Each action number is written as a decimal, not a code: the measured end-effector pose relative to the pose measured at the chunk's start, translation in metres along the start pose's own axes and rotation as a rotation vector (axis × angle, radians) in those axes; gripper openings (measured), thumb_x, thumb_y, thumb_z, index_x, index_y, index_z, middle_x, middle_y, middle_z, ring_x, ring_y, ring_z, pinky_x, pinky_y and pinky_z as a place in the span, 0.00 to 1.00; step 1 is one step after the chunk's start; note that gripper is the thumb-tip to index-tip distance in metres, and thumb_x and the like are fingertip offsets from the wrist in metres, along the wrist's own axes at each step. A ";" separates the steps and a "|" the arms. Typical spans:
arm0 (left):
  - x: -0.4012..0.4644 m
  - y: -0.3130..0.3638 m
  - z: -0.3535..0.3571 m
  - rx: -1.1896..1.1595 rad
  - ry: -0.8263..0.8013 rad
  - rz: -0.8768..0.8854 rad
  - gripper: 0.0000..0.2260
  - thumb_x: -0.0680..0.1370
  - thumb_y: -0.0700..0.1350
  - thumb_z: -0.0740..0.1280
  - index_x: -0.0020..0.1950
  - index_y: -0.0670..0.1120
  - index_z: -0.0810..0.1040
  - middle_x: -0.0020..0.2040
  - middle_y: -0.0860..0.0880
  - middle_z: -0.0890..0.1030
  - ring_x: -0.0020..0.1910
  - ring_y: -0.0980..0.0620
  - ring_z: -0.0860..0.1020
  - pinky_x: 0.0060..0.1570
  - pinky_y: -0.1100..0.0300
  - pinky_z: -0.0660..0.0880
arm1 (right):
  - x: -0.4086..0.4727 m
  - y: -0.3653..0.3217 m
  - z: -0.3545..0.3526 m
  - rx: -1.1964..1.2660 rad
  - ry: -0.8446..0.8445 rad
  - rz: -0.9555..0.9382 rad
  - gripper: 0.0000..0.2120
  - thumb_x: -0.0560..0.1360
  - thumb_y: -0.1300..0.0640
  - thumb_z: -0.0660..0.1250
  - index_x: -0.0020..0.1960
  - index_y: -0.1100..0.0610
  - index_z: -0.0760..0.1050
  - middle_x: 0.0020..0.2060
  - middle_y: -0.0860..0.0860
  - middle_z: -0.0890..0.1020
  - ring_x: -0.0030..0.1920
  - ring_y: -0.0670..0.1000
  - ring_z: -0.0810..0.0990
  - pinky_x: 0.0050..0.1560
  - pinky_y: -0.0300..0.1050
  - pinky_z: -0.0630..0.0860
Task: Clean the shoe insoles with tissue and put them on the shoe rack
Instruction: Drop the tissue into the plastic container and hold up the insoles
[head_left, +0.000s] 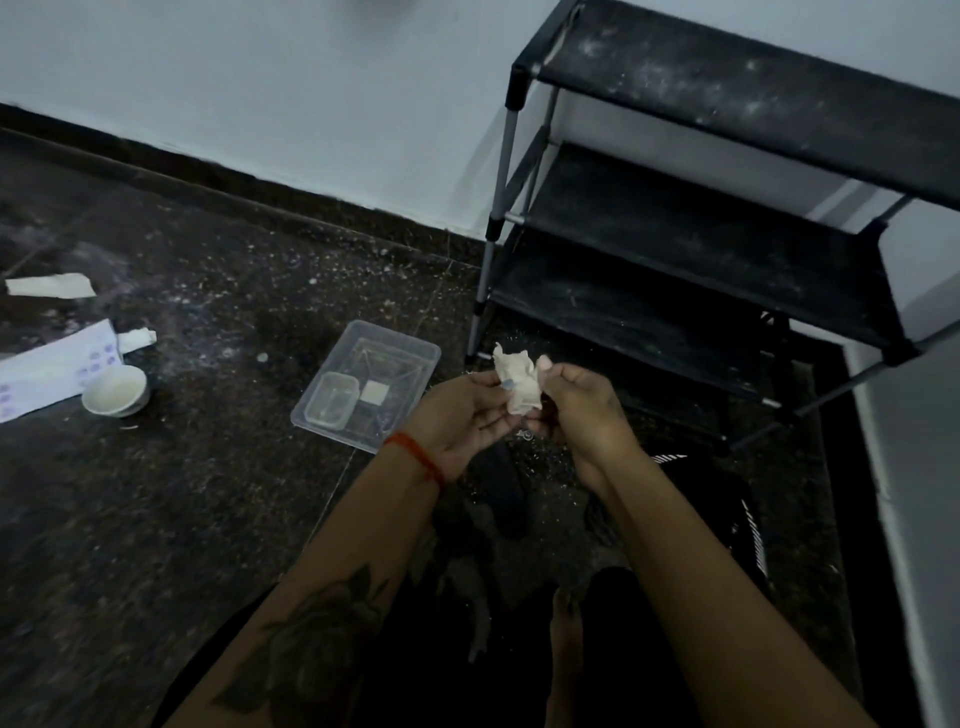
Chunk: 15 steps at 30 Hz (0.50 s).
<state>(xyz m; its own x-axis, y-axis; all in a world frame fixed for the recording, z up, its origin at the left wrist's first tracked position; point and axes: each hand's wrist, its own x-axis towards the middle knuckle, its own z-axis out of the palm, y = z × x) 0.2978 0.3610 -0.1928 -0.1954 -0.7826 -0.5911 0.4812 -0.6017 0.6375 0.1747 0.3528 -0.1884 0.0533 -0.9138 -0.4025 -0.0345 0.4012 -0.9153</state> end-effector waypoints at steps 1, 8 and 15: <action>0.003 0.002 0.000 0.017 0.010 0.015 0.12 0.80 0.33 0.55 0.47 0.43 0.77 0.34 0.51 0.83 0.34 0.58 0.81 0.39 0.67 0.78 | 0.004 -0.002 0.001 -0.023 -0.017 -0.009 0.16 0.78 0.48 0.60 0.43 0.59 0.77 0.32 0.52 0.80 0.30 0.44 0.77 0.30 0.35 0.75; 0.020 0.018 -0.008 0.028 -0.031 0.030 0.12 0.80 0.32 0.55 0.49 0.43 0.76 0.44 0.48 0.80 0.43 0.55 0.78 0.44 0.65 0.77 | 0.028 -0.007 0.001 -0.027 -0.069 -0.025 0.03 0.74 0.58 0.68 0.41 0.56 0.78 0.32 0.49 0.81 0.33 0.45 0.77 0.31 0.35 0.74; 0.023 0.022 -0.015 0.084 0.118 0.099 0.07 0.80 0.37 0.58 0.52 0.43 0.76 0.41 0.49 0.81 0.39 0.56 0.79 0.39 0.64 0.78 | 0.035 -0.005 0.006 -0.002 -0.095 -0.067 0.07 0.76 0.58 0.64 0.44 0.58 0.80 0.30 0.50 0.81 0.31 0.46 0.78 0.33 0.36 0.77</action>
<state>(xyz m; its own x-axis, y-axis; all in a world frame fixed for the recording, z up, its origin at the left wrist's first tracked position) 0.3163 0.3322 -0.1997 -0.0460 -0.8176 -0.5739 0.4191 -0.5373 0.7319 0.1827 0.3189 -0.1983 0.1504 -0.9284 -0.3397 -0.0300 0.3392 -0.9402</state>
